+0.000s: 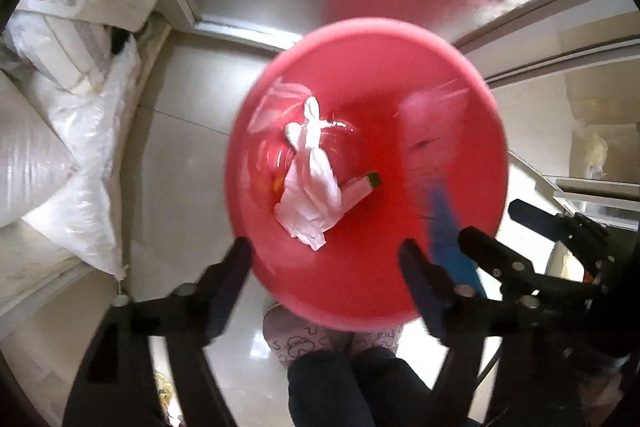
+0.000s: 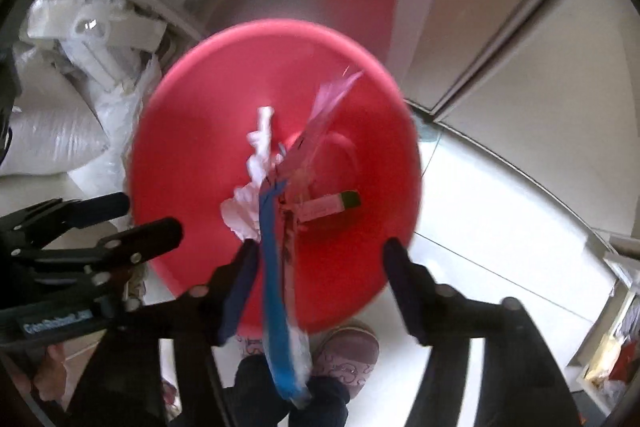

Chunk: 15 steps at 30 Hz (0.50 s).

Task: Collect trash
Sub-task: 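Open both tools to drop the glove and bag into the red bin, then raise both tools back up to the counter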

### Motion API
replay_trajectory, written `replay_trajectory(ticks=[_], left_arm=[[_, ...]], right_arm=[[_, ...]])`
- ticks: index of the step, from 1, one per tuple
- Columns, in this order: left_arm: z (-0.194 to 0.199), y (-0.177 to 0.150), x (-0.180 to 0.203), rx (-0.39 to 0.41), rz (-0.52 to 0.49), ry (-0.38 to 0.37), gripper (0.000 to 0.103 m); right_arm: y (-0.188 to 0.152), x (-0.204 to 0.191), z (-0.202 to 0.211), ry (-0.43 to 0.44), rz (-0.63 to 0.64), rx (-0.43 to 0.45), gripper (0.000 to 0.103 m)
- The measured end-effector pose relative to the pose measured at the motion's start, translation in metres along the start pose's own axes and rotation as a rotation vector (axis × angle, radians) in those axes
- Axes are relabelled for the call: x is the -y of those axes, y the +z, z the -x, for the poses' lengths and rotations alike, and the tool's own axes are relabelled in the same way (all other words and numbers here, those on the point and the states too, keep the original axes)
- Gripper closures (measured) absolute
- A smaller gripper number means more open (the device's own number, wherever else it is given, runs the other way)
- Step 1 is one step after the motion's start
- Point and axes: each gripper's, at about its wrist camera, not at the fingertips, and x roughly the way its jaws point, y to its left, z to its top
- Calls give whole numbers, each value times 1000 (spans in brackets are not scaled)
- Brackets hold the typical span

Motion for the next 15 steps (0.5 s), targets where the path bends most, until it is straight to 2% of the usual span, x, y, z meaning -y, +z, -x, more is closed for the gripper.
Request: replay_trajectory(ticks=[2,5,9,15], left_arm=[[21,-4,1,12,0,17,21],[59,-12,6,42,10,27,18],[127,-22,15,101,6,39,16],[248,-42,39,199,-23,53,16]], right_arm=[[-1,2,18,-14,-1,12,21],[-4,-2,52,-50,4,44,13],[-8,-13,106,-59,-5,92,6],[-30,-34,224,-32,-34,173,4]])
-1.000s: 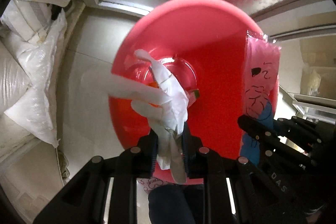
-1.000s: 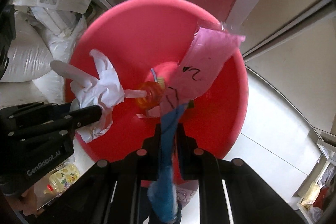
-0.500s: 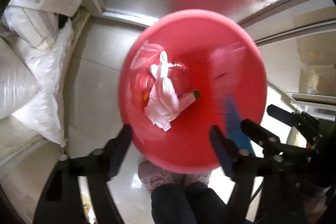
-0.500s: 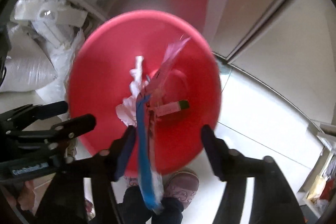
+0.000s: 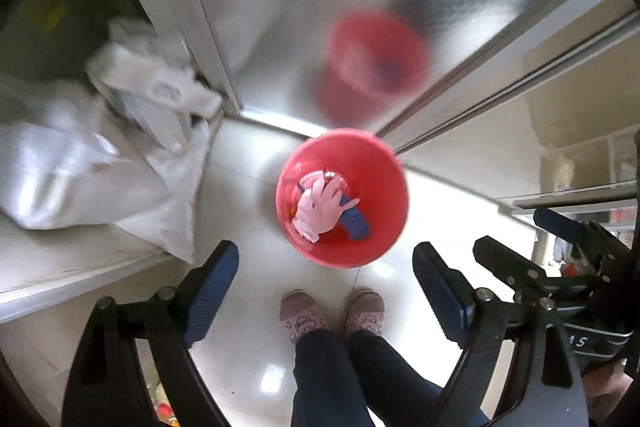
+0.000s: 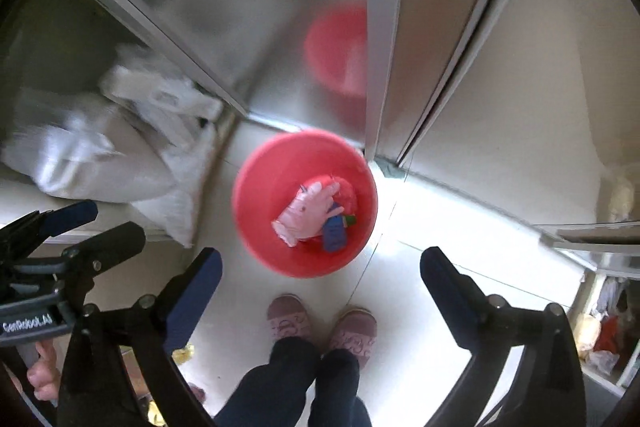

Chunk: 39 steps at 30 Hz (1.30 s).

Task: Collect trash
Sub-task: 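Raise both tools back up to the counter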

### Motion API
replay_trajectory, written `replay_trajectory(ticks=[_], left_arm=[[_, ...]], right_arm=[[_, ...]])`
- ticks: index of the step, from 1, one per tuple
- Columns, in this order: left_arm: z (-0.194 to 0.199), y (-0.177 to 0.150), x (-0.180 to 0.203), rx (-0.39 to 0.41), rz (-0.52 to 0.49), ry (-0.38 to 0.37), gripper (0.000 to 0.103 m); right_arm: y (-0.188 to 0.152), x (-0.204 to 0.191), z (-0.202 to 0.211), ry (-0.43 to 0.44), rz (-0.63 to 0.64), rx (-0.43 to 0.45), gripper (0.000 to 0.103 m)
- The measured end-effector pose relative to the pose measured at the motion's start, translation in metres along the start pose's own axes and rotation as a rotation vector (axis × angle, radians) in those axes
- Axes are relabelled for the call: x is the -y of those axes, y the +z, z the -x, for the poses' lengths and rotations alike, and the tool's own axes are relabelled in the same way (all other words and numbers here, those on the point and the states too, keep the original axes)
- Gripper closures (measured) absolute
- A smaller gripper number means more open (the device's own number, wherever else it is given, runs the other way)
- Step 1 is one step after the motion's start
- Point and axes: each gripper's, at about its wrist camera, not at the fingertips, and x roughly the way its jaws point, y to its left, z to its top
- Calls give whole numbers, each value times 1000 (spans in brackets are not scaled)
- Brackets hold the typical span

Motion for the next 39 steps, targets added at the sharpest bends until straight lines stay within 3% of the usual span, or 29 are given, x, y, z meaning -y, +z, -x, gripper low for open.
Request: replay_trajectory(ticks=[3,7,11,16,19,25,31,39], left_arm=[[78,1,14,64,-11,36,14],[165,-1,23,102,-10,85,0],[250,-5,32,170,2,72,0],[335,-6,46,280,-30,131,0],[370,1,44,326,-5,117,0],[425,36,42,388,6,128,0],[455,88,42,428,-100,167,0],[446,186,-11,429,-178,130,0]], right_arm=[[1,-9,66,20,25,30,4],[7,-30,144,37,89,64,0],[19,-44,237,27,172,149,0],[35,-48,309,42,235,233,0],[49,-50,346,46,248,303,0],[82,-67,394,101,289,409,0],[127,-82,410,113,357,451,0],[203,-97,391,99,344,448,0]])
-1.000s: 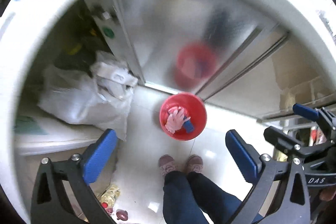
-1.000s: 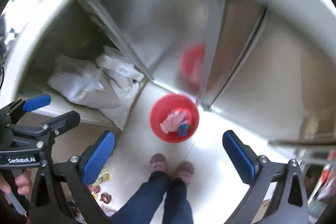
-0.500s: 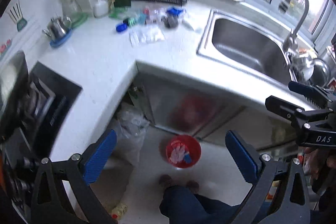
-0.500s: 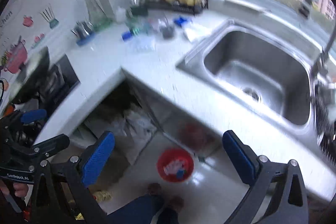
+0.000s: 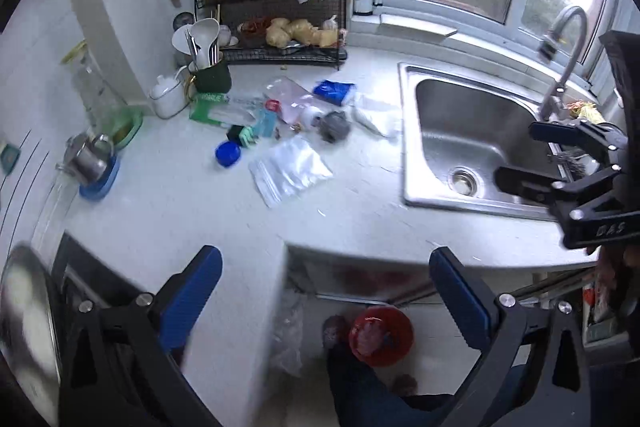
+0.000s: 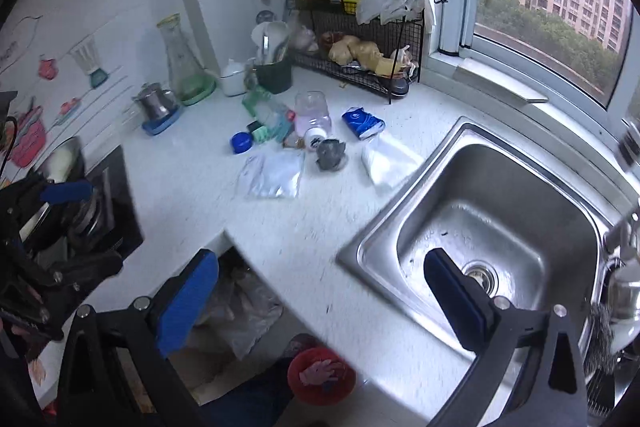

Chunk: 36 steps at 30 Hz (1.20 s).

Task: Collect trash
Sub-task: 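Raise both tools back up to the counter, then grasp the grey sponge with the right tool while the left tool grasps the blue lid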

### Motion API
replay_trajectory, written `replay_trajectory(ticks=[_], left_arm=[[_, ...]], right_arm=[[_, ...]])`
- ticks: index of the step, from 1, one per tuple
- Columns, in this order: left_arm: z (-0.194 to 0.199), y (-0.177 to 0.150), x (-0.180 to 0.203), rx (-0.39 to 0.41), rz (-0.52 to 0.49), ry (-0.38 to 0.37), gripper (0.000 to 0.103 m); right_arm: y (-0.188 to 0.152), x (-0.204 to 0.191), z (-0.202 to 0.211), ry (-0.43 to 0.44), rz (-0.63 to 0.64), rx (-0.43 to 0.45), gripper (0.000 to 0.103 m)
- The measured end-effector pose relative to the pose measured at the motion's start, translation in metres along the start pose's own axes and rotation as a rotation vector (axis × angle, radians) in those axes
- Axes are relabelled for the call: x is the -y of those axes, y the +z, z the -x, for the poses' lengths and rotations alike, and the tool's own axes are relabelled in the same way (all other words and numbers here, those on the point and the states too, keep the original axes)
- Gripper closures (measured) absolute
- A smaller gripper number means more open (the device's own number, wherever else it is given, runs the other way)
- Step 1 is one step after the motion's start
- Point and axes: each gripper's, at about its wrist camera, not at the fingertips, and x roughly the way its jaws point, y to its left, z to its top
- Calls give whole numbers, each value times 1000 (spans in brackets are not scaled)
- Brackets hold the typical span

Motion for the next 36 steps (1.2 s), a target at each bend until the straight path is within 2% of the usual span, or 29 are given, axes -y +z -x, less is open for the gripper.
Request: replay_trajectory(ticks=[3,6,13,19,21,23,28,31,36], left_arm=[[-34,24,-34,-31,-40,-13,0],[-64,45,-62,-68,-66,-29,0],[-139,77,-113,-157,-10,-46,0],[-203,100,-151,-206,55,-44,0],[-220,107,-162,-225,66,-43,0],[-233,113,-168,-235,62,-35,0],[-262,122,-182,-261,74,-59,0],[-274,122,-183,-297,38,-42,0],[-287,116,-181,-324,-19,-57,0]], right_arm=[[21,3,-25,-1,-8,-31,0],[38,9,-63,7,-42,-103,0],[66,11,-135,5,-75,-235,0],[87,17,-176,-41,-108,-272,0],[93,22,-189,-37,-136,-291,4],[100,25,-200,-34,-144,-304,7],[113,27,-221,-25,-163,-323,7],[117,26,-237,-23,-155,-362,17],[118,31,-252,-20,-167,-405,22]])
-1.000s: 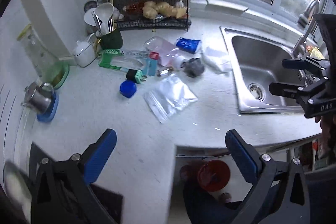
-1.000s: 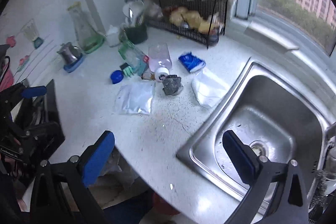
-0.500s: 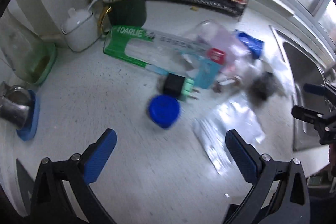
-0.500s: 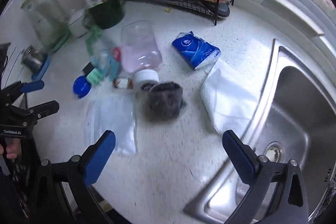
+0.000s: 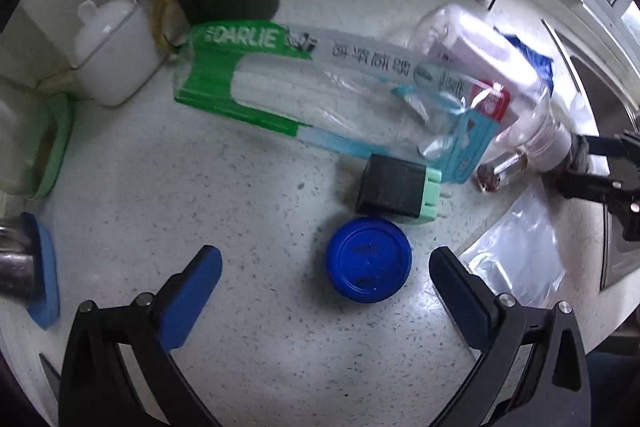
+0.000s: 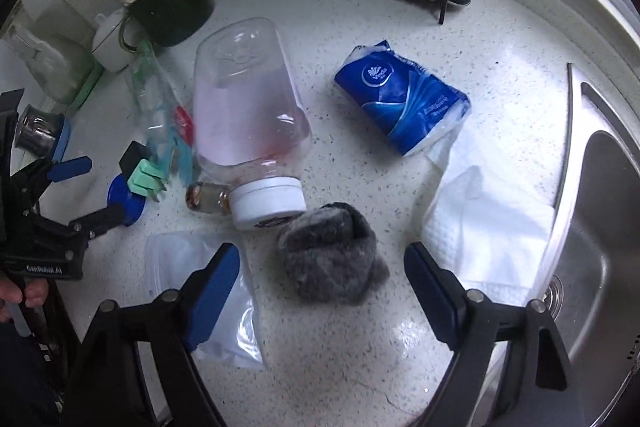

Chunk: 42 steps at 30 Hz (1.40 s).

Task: Collect trash
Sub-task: 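Grasp the grey sponge with the right tool while the left tool grasps the blue lid, then carry the blue lid and grey sponge down over the red bin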

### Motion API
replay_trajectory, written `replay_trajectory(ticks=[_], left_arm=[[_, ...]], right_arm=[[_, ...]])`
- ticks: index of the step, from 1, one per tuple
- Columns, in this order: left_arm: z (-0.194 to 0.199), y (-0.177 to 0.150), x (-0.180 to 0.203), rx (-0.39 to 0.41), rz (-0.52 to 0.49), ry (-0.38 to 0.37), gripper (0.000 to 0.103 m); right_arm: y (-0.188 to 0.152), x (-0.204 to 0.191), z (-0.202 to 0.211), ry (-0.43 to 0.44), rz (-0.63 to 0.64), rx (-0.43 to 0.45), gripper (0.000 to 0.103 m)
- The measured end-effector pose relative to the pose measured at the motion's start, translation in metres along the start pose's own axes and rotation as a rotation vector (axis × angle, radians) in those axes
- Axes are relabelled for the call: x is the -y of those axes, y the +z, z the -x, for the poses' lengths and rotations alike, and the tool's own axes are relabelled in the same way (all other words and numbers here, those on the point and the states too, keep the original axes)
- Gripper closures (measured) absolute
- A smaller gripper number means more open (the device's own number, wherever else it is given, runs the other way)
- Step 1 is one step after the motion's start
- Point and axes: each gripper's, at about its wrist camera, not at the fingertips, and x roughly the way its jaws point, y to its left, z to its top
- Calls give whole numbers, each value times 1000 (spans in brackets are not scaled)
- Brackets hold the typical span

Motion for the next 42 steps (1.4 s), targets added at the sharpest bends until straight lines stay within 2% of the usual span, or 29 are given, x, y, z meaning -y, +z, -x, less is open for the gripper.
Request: replay_trajectory(ticks=[4,7,11,14,17,18,19,21,28,31,36,42], left_arm=[[-10,1,-1,-20,-2,-8,1],[-11,3,-8,-14,4,-14,2],[-17,5,-11,-32,-4,-11,11],[-21,11,-15,-35,-1,-6,19],[-22,16,-12,-24,-12,-6,29],[-21,18,-11,-22,-17,-5,38],[-19,19,-10,-19,-23,-2,51],[-17,21,-4,-18,-19,4,61],[-7,7,-4,-1,61,-41,61],[5,1,2,16,66,-29,61],[36,-12,40,78,38,-11,61],[84,-41,103,155,11,-43,61]], right_arm=[[4,-2,-7,-38,13,-19,45],[8,0,-12,-33,-2,-26,46],[14,-5,-17,-44,18,-25,58],[16,-10,-20,-60,36,-21,62],[16,-13,-18,-63,52,-12,64],[14,-15,-18,-57,50,-10,65],[12,-18,-20,-51,49,-11,66],[8,-22,-19,-44,54,-6,68],[-9,-30,-4,-21,64,22,70],[-18,-29,10,-7,54,41,70],[-41,-28,36,0,47,65,71],[-74,-10,84,7,37,129,71]])
